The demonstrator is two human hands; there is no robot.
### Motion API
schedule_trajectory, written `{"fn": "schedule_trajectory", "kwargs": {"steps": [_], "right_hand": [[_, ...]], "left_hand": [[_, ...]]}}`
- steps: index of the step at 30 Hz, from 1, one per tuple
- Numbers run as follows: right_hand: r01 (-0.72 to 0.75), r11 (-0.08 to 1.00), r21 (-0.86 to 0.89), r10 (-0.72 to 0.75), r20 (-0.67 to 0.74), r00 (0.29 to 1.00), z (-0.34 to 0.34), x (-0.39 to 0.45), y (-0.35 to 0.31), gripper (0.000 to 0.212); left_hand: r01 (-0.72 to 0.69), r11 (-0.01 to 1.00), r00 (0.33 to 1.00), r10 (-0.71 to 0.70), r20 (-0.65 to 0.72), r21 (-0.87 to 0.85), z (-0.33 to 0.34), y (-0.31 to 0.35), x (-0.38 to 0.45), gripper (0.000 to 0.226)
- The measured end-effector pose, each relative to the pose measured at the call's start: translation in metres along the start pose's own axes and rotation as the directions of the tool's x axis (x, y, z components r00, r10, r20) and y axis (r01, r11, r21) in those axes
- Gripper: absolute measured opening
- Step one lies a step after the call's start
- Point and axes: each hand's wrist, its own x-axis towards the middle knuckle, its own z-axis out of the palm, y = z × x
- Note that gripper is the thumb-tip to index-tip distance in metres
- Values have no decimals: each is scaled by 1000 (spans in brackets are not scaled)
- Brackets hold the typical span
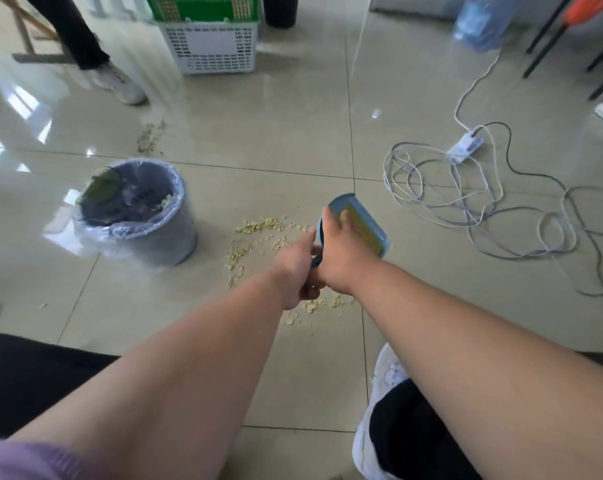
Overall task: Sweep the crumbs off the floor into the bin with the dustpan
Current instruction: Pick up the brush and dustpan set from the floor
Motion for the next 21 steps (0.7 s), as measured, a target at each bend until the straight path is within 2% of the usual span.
{"fn": "schedule_trajectory", "kwargs": {"steps": [2,4,5,9,11,14,17,20,21], "right_hand": [[41,998,40,-43,44,998,2,5,-8,99],[101,986,136,-115,96,989,7,4,-23,73],[125,972,199,-151,120,981,11,4,-32,67],[180,900,397,-227,74,971,23,3,-65,50],[206,896,393,-242,42,969,29,7,-70,46],[200,917,345,-238,73,968,45,17,-66,44],[181,926,331,-222,91,971,71,28,-63,56],[67,941,331,-119,138,983,95,36,-61,115],[23,932,361,-84,154,984,98,37,-58,125]], "left_hand": [[-11,1000,999,12,-31,29,-12,-4,-8,45],[-17,999,997,20,-71,50,-34,-7,-17,39],[-24,998,994,29,-104,57,-46,-7,-22,39],[-37,996,974,55,-219,85,-81,4,-29,31],[-31,998,974,40,-224,47,-91,3,-25,24],[-12,994,986,-7,-168,-109,-94,-15,-11,29],[15,966,994,-41,-97,-258,-97,-32,4,28],[34,967,999,-41,-23,-251,-105,-41,27,29],[48,970,999,-53,-15,-239,-106,-44,34,28]]}}
